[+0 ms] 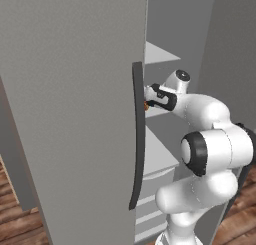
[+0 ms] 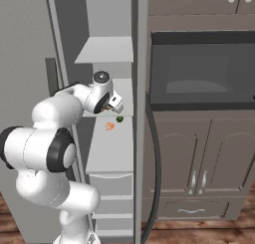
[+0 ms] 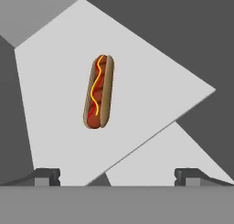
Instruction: Store the hot dog in the freezer for long-term storage. Close the freezer door after placing the cooked food.
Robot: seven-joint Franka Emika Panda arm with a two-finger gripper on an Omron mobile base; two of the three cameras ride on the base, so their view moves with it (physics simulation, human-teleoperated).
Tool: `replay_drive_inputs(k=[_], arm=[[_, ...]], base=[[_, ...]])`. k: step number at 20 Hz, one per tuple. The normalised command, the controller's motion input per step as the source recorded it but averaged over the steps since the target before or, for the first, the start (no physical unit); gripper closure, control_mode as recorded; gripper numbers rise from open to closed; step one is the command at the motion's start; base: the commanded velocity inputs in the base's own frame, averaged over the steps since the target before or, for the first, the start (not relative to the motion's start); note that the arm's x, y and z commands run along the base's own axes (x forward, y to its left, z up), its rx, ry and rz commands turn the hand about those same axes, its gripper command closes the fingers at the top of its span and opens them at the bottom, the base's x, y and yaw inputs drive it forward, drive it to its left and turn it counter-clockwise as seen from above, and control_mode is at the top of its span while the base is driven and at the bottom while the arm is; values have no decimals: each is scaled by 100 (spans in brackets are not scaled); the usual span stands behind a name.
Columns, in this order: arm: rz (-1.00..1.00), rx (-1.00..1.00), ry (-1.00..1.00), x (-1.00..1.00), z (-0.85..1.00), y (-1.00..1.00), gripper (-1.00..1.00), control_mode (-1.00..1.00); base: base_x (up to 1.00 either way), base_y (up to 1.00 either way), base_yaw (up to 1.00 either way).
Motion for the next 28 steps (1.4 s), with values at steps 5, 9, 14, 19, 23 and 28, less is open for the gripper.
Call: replay_drive_inputs(k=[5, 9, 14, 19, 23, 28], arm=[[0, 0, 2, -47, 37, 0, -100, -100], [-2, 0, 13, -47, 14, 2, -100, -100], [-2, -1, 20, -47, 32, 0, -100, -100], [0, -2, 25, -39, 11, 0, -100, -100], [0, -8, 12, -47, -10, 0, -100, -100], [14, -1, 1, -53, -9, 0, -100, -100]], base=[[0, 0, 0], [0, 0, 0], [0, 0, 0], [0, 0, 0], [0, 0, 0], [0, 0, 0]])
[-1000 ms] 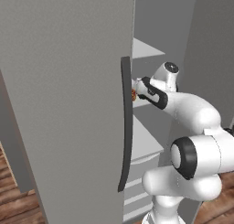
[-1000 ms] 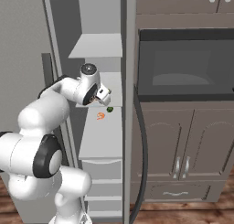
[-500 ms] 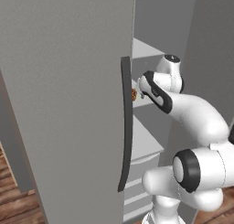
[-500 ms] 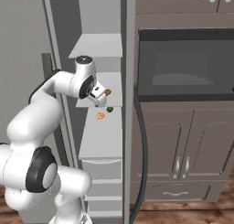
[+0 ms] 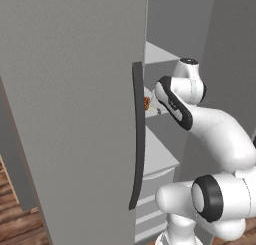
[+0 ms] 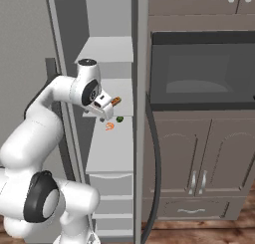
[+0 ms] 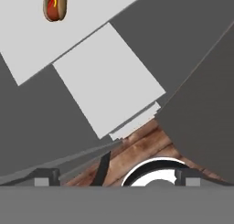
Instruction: Store the hot dog in the freezer for long-term storage. Close the freezer door after placing the cooked food.
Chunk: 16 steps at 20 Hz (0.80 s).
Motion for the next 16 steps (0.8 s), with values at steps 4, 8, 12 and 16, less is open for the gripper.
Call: replay_drive_inputs(k=[4, 8, 12, 16], arm=[[24, -4, 8, -44, 0, 14, -100, -100], [21, 0, 5, -42, 0, 17, -100, -100], [19, 0, 11, -32, 0, 46, -100, -100], [11, -8, 1, -33, 0, 31, -100, -100]], base=[[0, 0, 0], [0, 0, 0], [0, 0, 0], [0, 0, 0]])
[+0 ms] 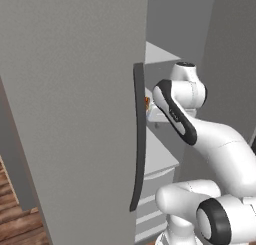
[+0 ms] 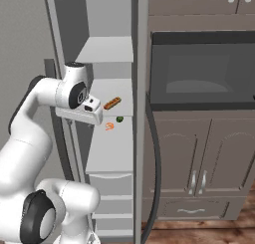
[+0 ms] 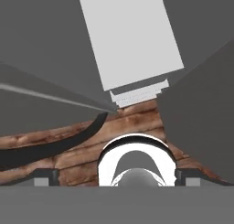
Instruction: Store the hot dog in the freezer for long-term storage. Close the freezer door after placing the cooked food.
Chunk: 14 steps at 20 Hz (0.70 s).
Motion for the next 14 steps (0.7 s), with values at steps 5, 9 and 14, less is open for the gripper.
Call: replay_drive_inputs(k=[5, 9, 14], arm=[[2, -13, 3, -19, 0, 19, -100, -100], [0, -6, 0, -40, 0, 0, -100, -100], [0, 0, -1, -48, 0, 0, -100, -100]], base=[[0, 0, 0], [0, 0, 0], [0, 0, 0]])
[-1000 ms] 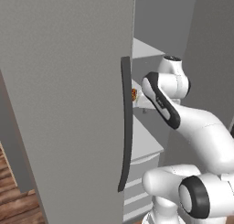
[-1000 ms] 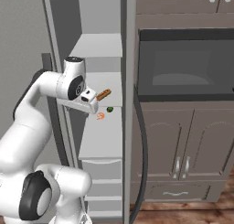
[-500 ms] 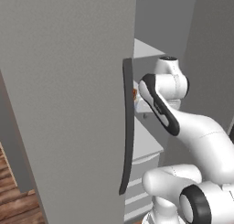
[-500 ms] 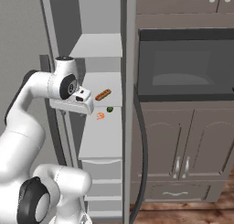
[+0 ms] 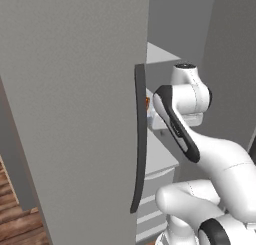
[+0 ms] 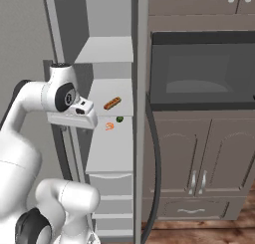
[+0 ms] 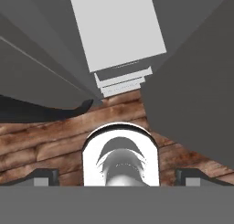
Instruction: Store the hot dog in the freezer for long-term storage. Close the freezer door after placing the cooked food.
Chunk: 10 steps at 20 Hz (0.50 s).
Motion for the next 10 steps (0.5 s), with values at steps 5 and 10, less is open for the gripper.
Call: replay_drive_inputs(k=[5, 10], arm=[[0, 0, 1, -43, 0, 3, -100, -100], [0, 0, 0, -50, 0, 0, -100, -100]], base=[[0, 0, 0], [0, 0, 0]])
